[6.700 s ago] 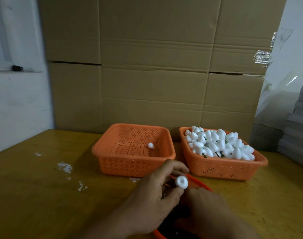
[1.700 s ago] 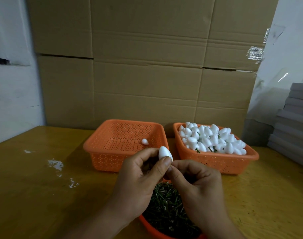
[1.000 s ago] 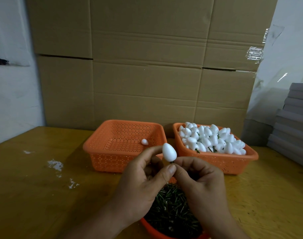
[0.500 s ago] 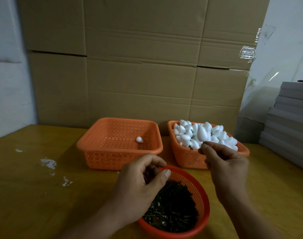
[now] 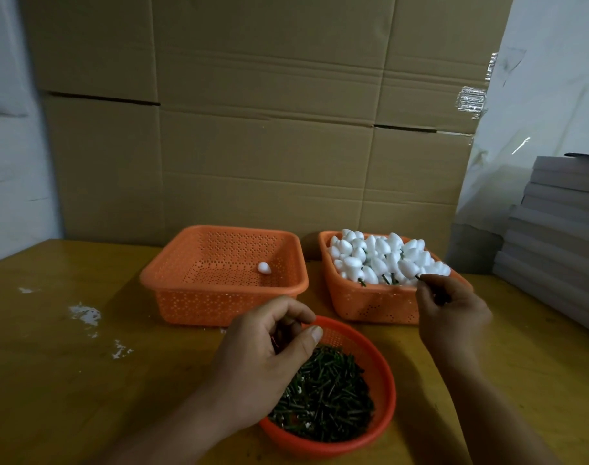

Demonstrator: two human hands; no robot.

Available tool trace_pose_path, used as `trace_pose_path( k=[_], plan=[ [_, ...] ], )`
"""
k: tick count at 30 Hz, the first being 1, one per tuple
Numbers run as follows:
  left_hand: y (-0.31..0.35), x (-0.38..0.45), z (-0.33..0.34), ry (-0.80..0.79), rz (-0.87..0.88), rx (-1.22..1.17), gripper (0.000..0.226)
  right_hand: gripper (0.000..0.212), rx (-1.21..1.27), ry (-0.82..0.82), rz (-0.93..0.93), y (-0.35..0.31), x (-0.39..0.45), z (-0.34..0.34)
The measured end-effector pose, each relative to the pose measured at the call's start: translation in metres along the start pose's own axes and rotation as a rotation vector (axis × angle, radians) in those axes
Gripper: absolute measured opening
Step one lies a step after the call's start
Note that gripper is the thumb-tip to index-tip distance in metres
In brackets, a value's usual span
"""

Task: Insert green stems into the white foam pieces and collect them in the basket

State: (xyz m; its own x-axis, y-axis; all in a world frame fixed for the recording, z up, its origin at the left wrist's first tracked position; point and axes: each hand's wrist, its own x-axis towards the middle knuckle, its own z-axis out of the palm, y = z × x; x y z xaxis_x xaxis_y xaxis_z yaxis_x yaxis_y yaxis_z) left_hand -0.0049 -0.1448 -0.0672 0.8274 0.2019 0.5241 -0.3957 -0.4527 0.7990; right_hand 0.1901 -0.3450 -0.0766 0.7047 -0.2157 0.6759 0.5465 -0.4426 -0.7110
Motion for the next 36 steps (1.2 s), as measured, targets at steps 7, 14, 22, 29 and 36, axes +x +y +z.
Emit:
trace_pose_path(
  k=[7,14,22,29,36],
  plan=[
    [-0.003,0.0,0.0,-0.001,0.015,0.008,0.005,0.015,-0.144,-0.014,-0.17,0.008,0.001,0.002],
    [-0.003,0.0,0.001,-0.005,0.014,-0.005,0.005,0.014,-0.162,-0.045,-0.186,0.013,0.001,0.004],
    [-0.003,0.001,0.0,-0.009,0.01,0.003,0.008,0.021,-0.158,-0.097,-0.215,0.013,-0.002,0.007],
    [-0.006,0.003,-0.002,0.004,0.033,0.026,0.013,0.027,-0.164,-0.124,-0.125,0.01,-0.003,0.006],
    [-0.005,0.013,-0.017,0.079,0.024,0.057,0.021,0.046,-0.053,-0.05,-0.016,-0.005,-0.006,-0.002]
  ],
)
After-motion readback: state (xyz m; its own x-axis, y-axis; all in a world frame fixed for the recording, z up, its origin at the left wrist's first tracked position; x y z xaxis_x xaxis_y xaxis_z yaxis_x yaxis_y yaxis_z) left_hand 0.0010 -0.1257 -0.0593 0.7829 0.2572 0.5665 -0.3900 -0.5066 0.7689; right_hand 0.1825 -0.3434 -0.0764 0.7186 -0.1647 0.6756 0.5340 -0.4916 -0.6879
